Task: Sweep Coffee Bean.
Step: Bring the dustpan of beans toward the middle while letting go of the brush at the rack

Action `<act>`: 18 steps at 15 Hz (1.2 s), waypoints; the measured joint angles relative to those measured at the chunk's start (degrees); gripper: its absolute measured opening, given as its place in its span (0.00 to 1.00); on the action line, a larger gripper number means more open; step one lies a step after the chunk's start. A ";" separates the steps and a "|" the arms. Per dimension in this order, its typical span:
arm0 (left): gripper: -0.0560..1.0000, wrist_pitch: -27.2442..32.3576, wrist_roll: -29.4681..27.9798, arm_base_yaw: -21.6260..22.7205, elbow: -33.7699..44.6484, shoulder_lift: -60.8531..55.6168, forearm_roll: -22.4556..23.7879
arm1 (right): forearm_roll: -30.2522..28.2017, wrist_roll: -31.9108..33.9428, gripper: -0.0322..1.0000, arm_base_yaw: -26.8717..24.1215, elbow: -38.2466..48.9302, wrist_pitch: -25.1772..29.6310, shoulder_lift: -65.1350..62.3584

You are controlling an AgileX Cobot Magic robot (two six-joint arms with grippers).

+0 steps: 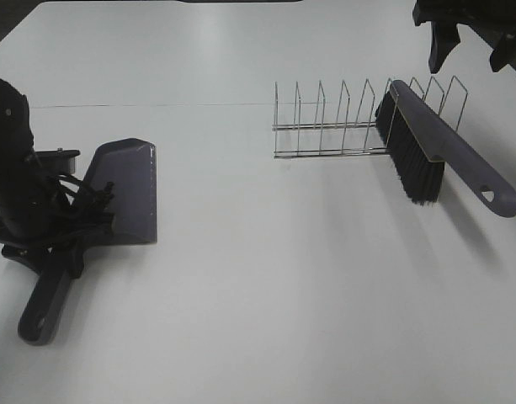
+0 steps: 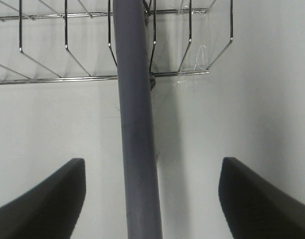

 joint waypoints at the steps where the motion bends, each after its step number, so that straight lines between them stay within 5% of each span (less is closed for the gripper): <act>1: 0.37 1.15 0.40 0.00 -2.06 1.09 0.00 | -0.17 -0.23 0.66 0.00 2.41 -0.17 -2.23; 3: 0.37 1.66 1.32 0.00 -4.41 2.01 0.00 | -0.23 -0.63 0.66 0.00 7.85 -1.83 -6.42; 7: 0.68 2.46 2.46 -0.11 -7.68 3.15 -0.17 | -0.29 -2.01 0.66 0.00 31.40 -12.09 -25.15; 18: 0.78 5.61 2.75 -0.11 -7.28 -2.98 0.46 | 0.34 -8.08 0.67 0.00 69.61 -15.99 -66.12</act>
